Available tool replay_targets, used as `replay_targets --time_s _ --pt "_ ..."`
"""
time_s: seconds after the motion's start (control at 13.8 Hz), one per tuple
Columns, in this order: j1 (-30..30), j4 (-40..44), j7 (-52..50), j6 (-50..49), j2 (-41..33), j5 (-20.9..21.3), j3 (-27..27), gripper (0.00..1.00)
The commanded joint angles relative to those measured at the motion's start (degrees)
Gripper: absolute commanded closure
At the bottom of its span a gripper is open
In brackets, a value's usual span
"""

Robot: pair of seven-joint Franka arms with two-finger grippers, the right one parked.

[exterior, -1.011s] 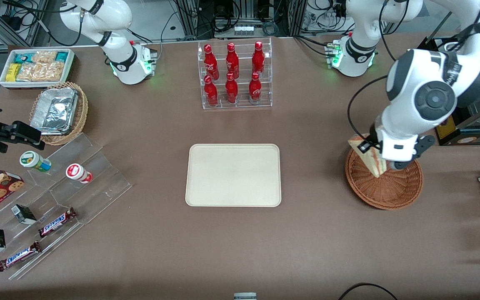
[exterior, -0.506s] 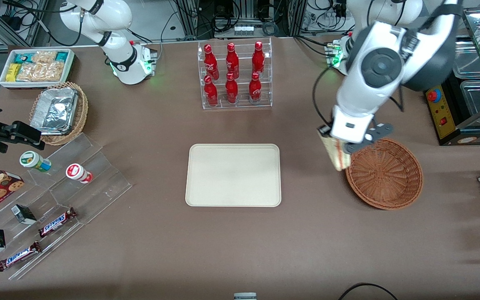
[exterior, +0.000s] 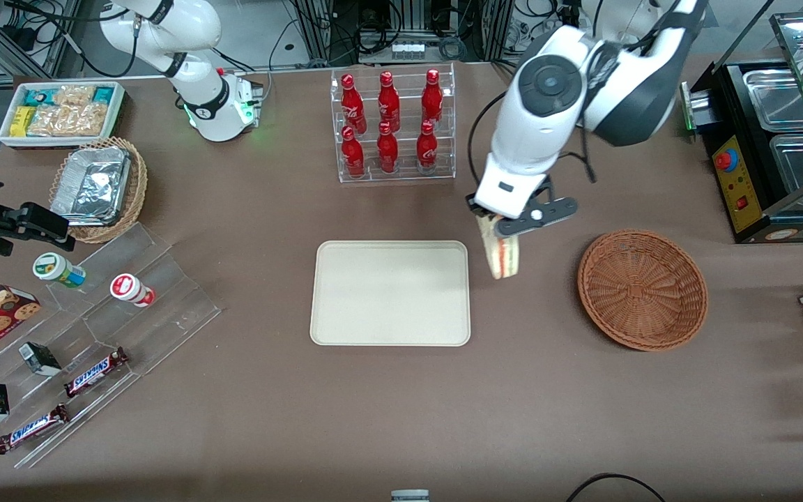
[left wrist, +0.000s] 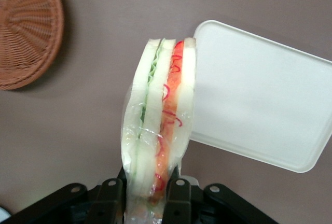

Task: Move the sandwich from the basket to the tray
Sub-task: 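Lift the sandwich and carry it with the left gripper over the tray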

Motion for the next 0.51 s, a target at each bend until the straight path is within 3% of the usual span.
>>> replay_targets --time_s 0.0,0.43 --pt "-2.95 0.98 0.49 3.65 3.04 -0.87 0.99 0.71" --pt "-5.86 0.98 0.05 11.48 10.42 -0.08 1.07 0.71"
